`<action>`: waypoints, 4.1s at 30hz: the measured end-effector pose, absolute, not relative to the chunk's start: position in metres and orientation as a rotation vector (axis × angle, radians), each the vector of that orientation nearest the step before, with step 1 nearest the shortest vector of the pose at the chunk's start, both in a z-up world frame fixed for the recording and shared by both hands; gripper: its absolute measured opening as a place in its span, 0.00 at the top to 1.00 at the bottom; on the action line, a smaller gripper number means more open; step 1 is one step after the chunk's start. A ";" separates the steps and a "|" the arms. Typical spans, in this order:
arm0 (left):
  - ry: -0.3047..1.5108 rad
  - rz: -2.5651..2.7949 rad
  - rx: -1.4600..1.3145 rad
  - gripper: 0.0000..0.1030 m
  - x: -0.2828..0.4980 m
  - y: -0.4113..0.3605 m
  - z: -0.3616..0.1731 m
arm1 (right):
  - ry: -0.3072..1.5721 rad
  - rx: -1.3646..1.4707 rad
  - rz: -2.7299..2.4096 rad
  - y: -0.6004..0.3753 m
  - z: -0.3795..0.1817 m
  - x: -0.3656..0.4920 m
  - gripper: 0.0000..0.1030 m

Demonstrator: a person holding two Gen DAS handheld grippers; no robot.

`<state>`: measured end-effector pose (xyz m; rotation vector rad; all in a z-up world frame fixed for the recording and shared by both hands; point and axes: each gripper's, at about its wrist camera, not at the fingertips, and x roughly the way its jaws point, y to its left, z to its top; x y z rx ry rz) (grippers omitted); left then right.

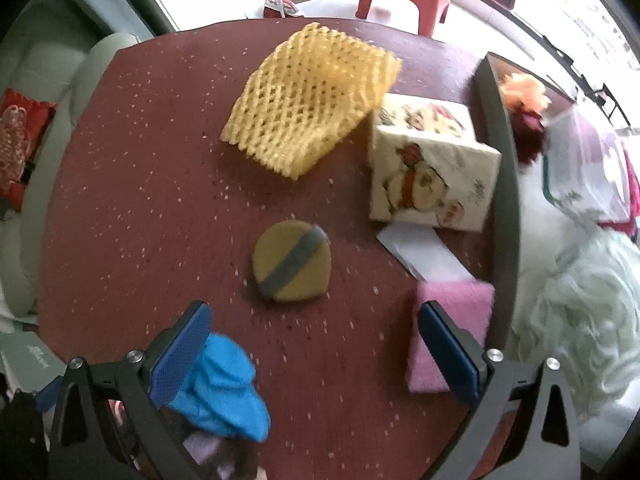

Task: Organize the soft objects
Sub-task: 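Grasp the pink-black sock with left tool while right grasps blue glove, then lift the sock and blue glove and carry them toward the white box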

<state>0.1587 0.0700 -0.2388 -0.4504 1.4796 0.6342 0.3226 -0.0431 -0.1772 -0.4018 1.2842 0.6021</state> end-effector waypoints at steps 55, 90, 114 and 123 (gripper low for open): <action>1.604 0.570 -0.515 0.25 0.142 0.053 -0.273 | 1.388 -0.258 0.755 -0.108 -0.131 0.253 0.66; 1.480 0.099 -0.196 0.67 0.076 -0.055 -0.169 | 1.416 -0.011 0.462 -0.278 -0.102 0.136 0.65; 1.312 0.173 -0.304 0.67 0.054 -0.015 -0.121 | 1.312 -0.068 0.647 -0.222 -0.038 0.070 0.65; 1.248 0.342 -0.440 0.67 0.024 0.056 -0.114 | 1.320 -0.120 0.710 -0.191 -0.036 0.043 0.65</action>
